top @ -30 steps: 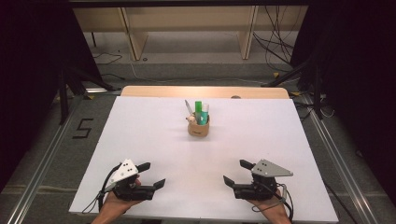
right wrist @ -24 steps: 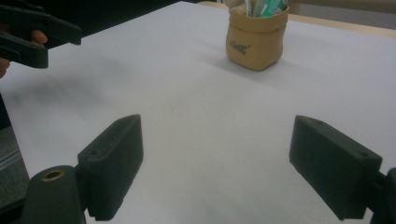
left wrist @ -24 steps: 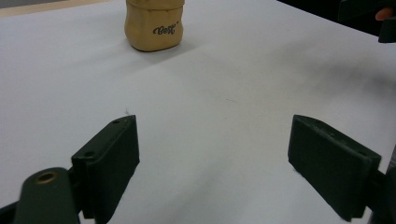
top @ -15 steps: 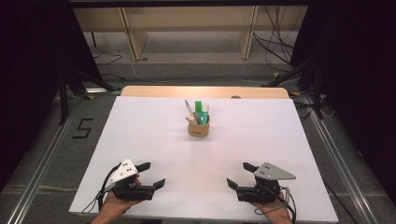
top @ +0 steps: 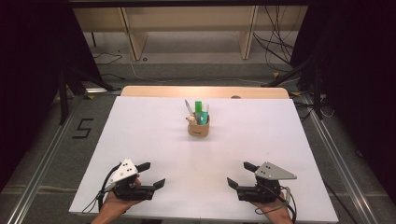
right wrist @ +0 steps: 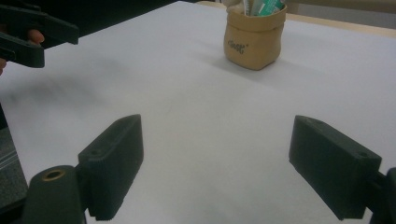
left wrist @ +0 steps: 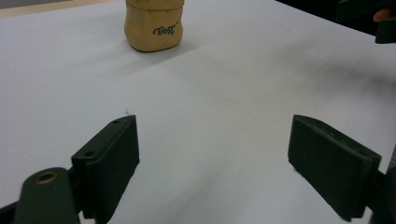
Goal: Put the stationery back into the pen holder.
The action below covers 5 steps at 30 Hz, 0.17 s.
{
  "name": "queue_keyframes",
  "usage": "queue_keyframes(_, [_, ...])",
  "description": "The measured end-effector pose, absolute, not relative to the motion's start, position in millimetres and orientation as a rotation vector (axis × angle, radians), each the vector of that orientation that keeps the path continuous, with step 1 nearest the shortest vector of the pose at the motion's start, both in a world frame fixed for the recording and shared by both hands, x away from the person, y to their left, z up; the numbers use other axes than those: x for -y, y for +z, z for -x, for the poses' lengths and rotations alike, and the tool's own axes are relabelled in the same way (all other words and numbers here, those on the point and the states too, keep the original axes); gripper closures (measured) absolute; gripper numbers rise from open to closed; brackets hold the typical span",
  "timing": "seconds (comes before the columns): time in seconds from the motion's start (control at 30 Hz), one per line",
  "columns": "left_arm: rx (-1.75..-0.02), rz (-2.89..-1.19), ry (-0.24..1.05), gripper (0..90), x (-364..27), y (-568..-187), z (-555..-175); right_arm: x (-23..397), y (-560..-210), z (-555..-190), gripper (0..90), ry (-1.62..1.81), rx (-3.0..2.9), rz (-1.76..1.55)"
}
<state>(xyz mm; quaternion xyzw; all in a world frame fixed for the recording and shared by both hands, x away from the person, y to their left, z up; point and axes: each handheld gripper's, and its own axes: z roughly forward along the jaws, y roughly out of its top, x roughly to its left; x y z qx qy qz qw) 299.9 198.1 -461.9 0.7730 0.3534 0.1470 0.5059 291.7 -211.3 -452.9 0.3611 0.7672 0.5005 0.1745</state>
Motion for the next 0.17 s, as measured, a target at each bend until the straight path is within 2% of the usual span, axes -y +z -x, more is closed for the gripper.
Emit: queue_keyframes(0.17, [-0.854, -1.866, 0.353, 16.1, -198.3, -462.1, -300.2, 211.4, -452.4, -291.6, 18.7, 1.420, -2.172, -1.023])
